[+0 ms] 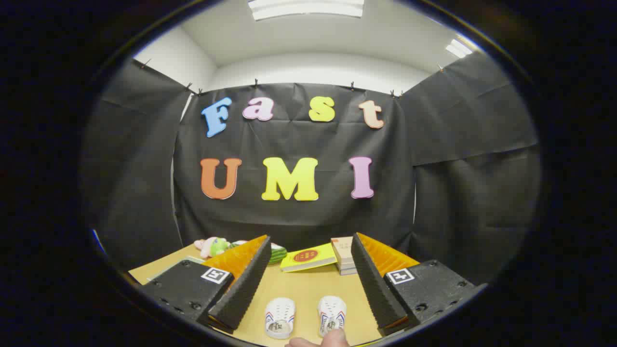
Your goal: Open the storage box then place both shoes into the box .Put the left shoe in first, then the right shoe, with the right side of both shoes facing outward in a uniform manner.
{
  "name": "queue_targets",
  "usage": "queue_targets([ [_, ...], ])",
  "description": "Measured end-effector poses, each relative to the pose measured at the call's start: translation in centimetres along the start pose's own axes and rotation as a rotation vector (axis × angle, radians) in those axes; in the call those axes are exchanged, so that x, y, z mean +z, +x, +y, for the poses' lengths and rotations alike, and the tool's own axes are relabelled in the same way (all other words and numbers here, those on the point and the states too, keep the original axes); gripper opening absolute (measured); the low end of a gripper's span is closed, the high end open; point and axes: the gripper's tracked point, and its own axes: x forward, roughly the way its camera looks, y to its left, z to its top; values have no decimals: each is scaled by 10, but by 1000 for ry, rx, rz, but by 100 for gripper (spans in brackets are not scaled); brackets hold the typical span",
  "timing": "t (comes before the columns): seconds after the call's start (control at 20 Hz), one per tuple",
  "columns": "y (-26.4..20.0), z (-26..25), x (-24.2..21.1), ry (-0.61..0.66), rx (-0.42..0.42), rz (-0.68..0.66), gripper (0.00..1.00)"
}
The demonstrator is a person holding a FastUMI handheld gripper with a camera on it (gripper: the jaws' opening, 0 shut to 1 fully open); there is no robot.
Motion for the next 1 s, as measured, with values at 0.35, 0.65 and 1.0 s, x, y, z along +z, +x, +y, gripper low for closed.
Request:
queue_targets([
  [0.35,6,7,-21,-29,39,30,100],
  [0.65,15,17,-29,-21,65,58,100],
  [1.0,18,22,-22,1,98,50,100],
])
